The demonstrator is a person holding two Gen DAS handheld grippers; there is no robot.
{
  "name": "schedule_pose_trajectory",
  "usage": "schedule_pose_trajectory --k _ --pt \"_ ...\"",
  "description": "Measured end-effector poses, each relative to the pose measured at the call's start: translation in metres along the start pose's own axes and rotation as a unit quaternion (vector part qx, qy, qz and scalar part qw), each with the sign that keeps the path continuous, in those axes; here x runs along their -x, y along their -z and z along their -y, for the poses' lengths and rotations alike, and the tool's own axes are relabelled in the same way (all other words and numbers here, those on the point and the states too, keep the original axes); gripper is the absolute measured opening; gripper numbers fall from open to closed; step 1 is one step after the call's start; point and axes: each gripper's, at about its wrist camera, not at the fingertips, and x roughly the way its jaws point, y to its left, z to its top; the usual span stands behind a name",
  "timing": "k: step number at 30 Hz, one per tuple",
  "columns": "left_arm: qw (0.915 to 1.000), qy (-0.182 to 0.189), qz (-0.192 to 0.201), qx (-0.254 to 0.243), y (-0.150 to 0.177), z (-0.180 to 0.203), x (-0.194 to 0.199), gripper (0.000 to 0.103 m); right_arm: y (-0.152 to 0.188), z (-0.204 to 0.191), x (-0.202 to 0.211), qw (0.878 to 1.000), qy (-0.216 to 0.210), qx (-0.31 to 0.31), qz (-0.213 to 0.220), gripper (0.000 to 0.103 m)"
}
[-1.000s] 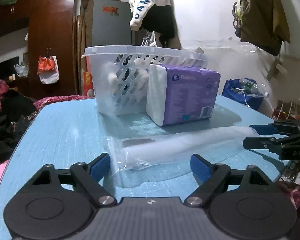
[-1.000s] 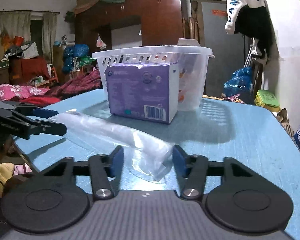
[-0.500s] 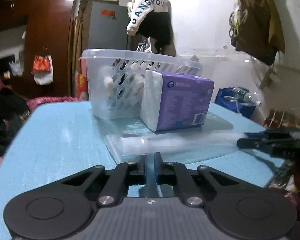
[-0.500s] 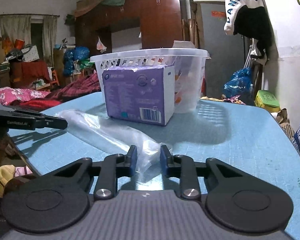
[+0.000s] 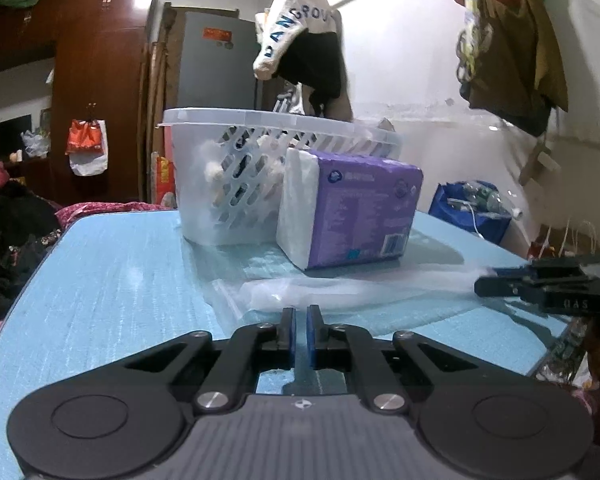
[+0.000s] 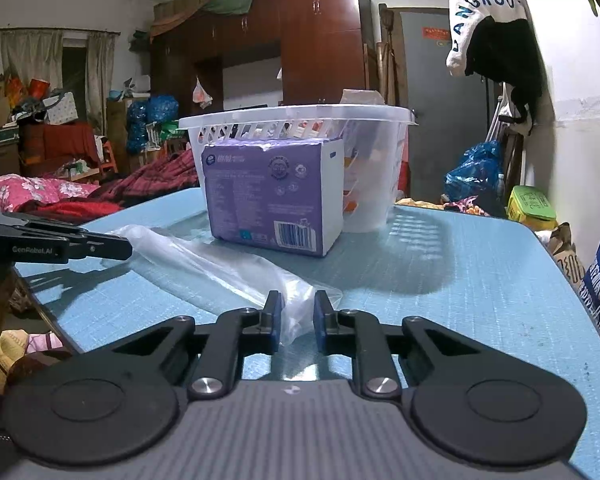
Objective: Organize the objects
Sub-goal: 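Close both tools on the clear plastic bag on the table, then lift the plastic bag with both tools and lower it into the basket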
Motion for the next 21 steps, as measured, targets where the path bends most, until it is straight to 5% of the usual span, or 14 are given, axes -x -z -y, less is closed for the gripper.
schedule_pose_trajectory --k 15,21 --pt "0.9904 0.038 -0.01 0.133 -0.004 -0.024 -0.011 0.026 0.004 -0.003 0.0 1.0 -0.001 0.014 0.0 0.019" --pt "0.9836 0.028 -0.015 0.178 -0.001 -0.029 -0.019 0.007 0.006 -0.004 0.0 1.0 -0.002 0.021 0.004 0.019"
